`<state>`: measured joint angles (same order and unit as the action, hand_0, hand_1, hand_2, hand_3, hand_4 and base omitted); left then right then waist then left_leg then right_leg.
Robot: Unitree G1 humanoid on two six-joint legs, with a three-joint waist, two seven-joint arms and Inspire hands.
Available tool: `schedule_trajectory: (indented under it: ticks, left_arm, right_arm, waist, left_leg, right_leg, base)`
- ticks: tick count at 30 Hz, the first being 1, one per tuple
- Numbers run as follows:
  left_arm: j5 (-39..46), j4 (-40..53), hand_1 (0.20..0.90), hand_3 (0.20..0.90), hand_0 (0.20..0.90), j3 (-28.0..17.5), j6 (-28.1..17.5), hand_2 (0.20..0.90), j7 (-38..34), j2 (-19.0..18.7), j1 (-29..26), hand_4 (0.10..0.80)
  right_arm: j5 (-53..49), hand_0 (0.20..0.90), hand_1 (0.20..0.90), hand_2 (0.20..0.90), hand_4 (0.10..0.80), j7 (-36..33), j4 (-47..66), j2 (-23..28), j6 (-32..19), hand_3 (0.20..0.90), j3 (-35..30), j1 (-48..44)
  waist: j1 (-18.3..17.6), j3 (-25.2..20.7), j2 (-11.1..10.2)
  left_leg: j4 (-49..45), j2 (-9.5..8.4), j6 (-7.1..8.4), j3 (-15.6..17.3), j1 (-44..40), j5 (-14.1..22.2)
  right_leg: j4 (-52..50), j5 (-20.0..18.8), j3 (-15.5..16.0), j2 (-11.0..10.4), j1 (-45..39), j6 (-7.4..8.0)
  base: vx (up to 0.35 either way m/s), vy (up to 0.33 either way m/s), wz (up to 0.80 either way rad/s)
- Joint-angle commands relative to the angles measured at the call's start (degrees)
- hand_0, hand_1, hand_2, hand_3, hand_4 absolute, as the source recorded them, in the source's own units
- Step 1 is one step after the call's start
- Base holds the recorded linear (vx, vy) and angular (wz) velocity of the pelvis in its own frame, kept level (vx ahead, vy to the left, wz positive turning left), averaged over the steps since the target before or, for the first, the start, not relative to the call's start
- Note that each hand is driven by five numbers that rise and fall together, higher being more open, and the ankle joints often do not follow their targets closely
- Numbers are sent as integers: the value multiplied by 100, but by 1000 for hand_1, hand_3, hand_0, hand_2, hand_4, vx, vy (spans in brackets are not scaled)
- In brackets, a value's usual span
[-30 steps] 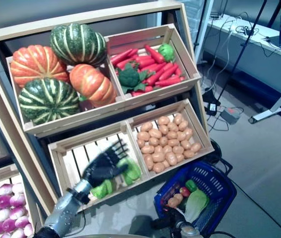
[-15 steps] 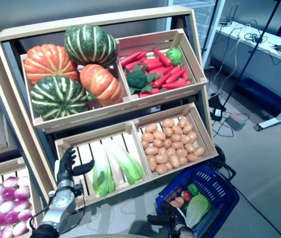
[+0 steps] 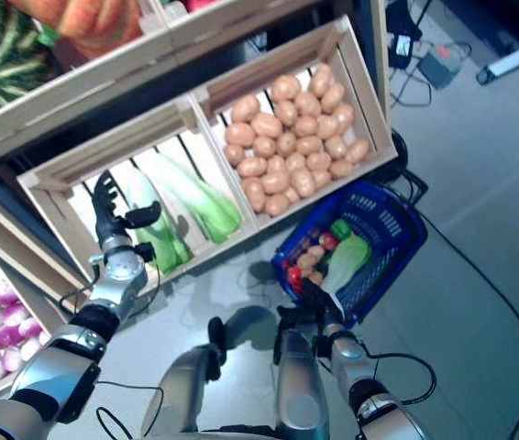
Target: Put vegetables into the basket
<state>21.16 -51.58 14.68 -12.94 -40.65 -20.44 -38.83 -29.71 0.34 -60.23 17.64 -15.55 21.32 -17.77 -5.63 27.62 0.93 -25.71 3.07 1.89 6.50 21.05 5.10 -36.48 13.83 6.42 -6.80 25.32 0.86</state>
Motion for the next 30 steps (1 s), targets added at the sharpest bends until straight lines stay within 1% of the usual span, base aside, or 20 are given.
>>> schedule_trajectory:
  ticks: [1, 4, 8, 12, 15, 17, 20, 21, 22, 24, 25, 28, 30]
  left_arm:
    - [-190, -108, 900, 900, 900, -326, -425, 900, -509, -466, -545, 800]
    - [-259, -160, 900, 900, 900, -442, -407, 900, -700, -558, -601, 800]
    - [-550, -159, 900, 900, 900, -468, -348, 900, -1129, -772, -789, 800]
    - [-640, -243, 900, 900, 900, -514, -259, 900, -1463, -962, -959, 800]
    - [-644, -252, 900, 900, 900, -555, -223, 900, -1506, -1115, -1078, 800]
    - [-644, -260, 900, 900, 900, -550, -113, 900, -1597, -1215, -1192, 800]
    - [-524, -429, 900, 900, 900, -530, 75, 900, -1667, -1459, -1487, 800]
    - [-514, -453, 900, 900, 900, -528, 92, 900, -1683, -1482, -1522, 800]
    - [-422, -578, 900, 900, 900, -526, 159, 900, -1698, -1594, -1667, 800]
    - [-391, -623, 900, 900, 900, -526, 225, 900, -1728, -1651, -1745, 800]
    - [-364, -674, 900, 900, 900, -517, 251, 900, -1727, -1717, -1807, 800]
    - [-156, -842, 900, 900, 900, -475, 520, 900, -1593, -1951, -2047, 800]
    - [104, -966, 900, 900, 900, -440, 616, 900, -1461, -2071, -2208, 800]
  right_arm:
    - [-74, 900, 900, 900, 800, -261, 484, 144, -536, 900, 208, 154]
    - [-18, 900, 900, 900, 800, -412, 677, 182, -506, 900, 226, 181]
    - [-18, 900, 900, 900, 800, -703, 873, 287, -500, 900, 240, 184]
    - [31, 900, 900, 900, 800, -898, 969, 402, -481, 900, 144, 204]
    - [67, 900, 900, 900, 800, -930, 1000, 480, -467, 900, 79, 236]
    - [99, 900, 900, 900, 800, -954, 1087, 524, -448, 900, 40, 281]
    - [115, 900, 900, 900, 800, -973, 1170, 590, -424, 900, 24, 329]
    - [119, 900, 900, 900, 800, -974, 1170, 596, -416, 900, 15, 333]
    - [108, 900, 900, 900, 800, -959, 1131, 632, -417, 900, -16, 343]
    - [97, 900, 900, 900, 800, -950, 1108, 648, -405, 900, -44, 357]
    - [93, 900, 900, 900, 800, -938, 1092, 664, -414, 900, -58, 376]
    - [103, 900, 900, 900, 800, -891, 1070, 750, -419, 900, -111, 403]
    - [165, 900, 900, 900, 800, -928, 1103, 789, -428, 900, -127, 398]
  waist:
    - [-175, -229, -124]
    - [-188, -175, -189]
    - [-210, -95, -262]
    - [-256, -40, -288]
    - [-280, -4, -313]
    - [-306, 22, -335]
    - [-362, 66, -367]
    - [-369, 67, -370]
    - [-399, 88, -378]
    - [-416, 102, -381]
    - [-429, 113, -382]
    - [-480, 146, -373]
    - [-510, 162, -365]
  left_leg:
    - [-1067, -119, -343, 221, 298, 921]
    - [-1426, -84, -392, 229, 522, 1077]
    - [-1756, -36, -429, 250, 782, 1154]
    - [-2006, 2, -450, 248, 996, 1197]
    - [-2192, 44, -483, 272, 1200, 1268]
    - [-2288, 76, -510, 294, 1340, 1320]
    - [-2407, 116, -549, 330, 1540, 1376]
    - [-2419, 120, -553, 334, 1562, 1382]
    - [-2464, 140, -560, 358, 1635, 1402]
    - [-2494, 150, -568, 372, 1681, 1416]
    - [-2530, 167, -575, 387, 1720, 1431]
    - [-2607, 205, -598, 436, 1827, 1470]
    - [-2617, 219, -609, 467, 1886, 1480]
  right_leg:
    - [-216, 309, -73, 294, -57, -567]
    - [-542, 429, -89, 288, 157, -587]
    - [-825, 507, -114, 321, 405, -595]
    - [-1028, 557, -175, 376, 621, -613]
    - [-1182, 575, -207, 414, 834, -625]
    - [-1265, 569, -233, 446, 981, -621]
    - [-1392, 551, -274, 494, 1213, -611]
    - [-1405, 550, -277, 498, 1238, -610]
    - [-1453, 548, -292, 511, 1330, -599]
    - [-1480, 542, -301, 518, 1386, -589]
    - [-1511, 543, -306, 519, 1431, -585]
    - [-1574, 526, -343, 533, 1573, -570]
    - [-1584, 505, -367, 541, 1658, -555]
  base:
    - [-14, 5, -8]
    - [0, -3, -9]
    - [-6, -3, -1]
    - [11, 28, -10]
    - [6, 33, -10]
    - [8, 32, -7]
    - [2, 39, -5]
    - [15, 50, -9]
    - [22, 51, -10]
    - [26, 49, -4]
    - [40, 72, 0]
    - [47, 88, -3]
    - [37, 102, 0]
